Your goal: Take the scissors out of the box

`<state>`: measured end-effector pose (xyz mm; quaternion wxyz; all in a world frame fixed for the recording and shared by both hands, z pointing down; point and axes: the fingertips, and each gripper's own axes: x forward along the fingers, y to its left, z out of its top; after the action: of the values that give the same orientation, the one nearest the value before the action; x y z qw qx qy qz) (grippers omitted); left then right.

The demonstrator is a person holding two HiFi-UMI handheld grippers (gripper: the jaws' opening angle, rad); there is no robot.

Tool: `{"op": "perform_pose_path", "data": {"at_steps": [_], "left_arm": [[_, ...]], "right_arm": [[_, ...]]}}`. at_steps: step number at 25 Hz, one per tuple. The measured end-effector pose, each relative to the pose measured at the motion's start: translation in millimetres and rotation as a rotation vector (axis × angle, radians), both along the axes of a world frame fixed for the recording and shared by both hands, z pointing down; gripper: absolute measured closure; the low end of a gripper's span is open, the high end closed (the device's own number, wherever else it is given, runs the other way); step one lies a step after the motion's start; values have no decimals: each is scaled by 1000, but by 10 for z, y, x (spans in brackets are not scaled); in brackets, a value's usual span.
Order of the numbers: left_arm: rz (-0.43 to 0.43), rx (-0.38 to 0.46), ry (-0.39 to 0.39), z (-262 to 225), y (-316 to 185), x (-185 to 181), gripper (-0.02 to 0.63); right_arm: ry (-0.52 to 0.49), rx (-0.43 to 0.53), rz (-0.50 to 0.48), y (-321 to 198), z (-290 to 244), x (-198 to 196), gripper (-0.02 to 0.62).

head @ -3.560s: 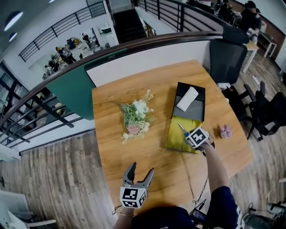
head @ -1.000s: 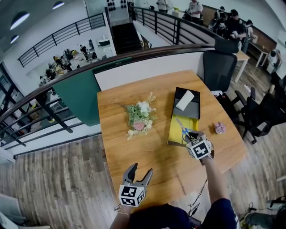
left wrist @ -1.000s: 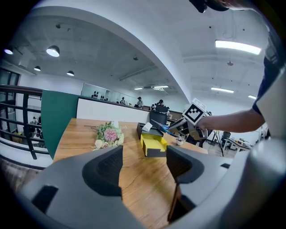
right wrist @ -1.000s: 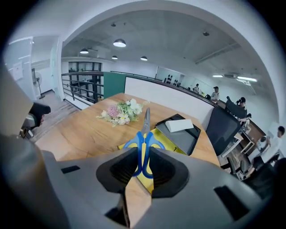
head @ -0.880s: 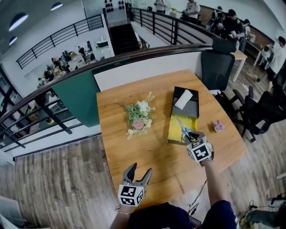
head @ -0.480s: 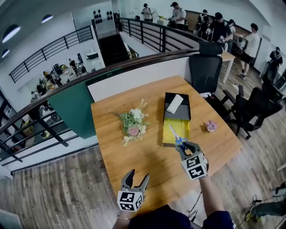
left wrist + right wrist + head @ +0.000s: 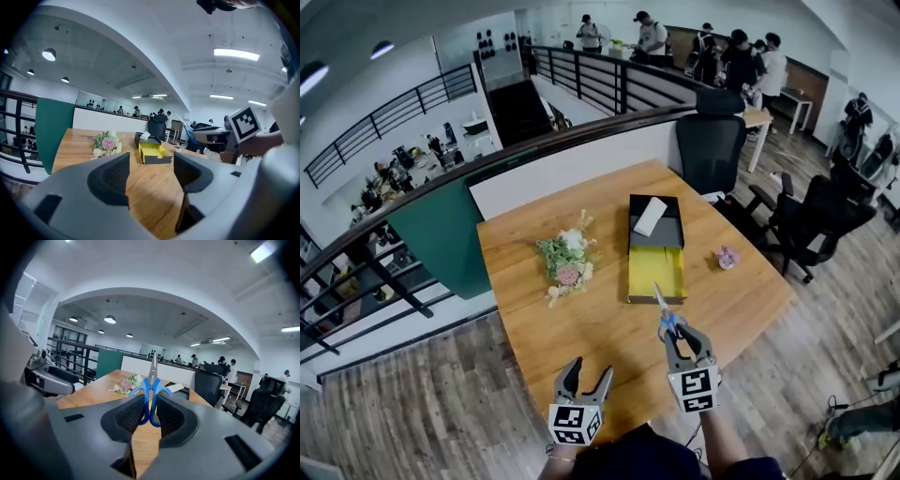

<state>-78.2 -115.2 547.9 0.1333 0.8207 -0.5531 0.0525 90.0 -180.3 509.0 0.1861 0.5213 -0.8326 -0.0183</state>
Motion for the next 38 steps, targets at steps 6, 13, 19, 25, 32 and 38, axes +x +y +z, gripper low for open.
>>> {"op": "perform_pose_path", "data": {"at_steps": [6, 13, 19, 25, 32, 38], "left_arm": [[30, -13, -25, 92, 130, 6, 311], [50, -30, -51, 184, 271, -40, 311], [74, -3, -52, 97, 227, 17, 311], [91, 25, -40, 47, 229, 72, 377], [115, 48, -47, 27, 221, 130, 598], [129, 30, -38, 92, 213, 141, 603]], "right_arm": [[-134, 25, 68, 479, 114, 16, 502], [-148, -4, 66, 855, 364, -37, 502], [-138, 13, 74, 862, 309, -11, 502], [-138, -9, 66, 903, 367, -62, 502], [-135, -22, 57, 920, 434, -95, 502], [-144, -19, 59, 874, 431, -97, 502]]}}
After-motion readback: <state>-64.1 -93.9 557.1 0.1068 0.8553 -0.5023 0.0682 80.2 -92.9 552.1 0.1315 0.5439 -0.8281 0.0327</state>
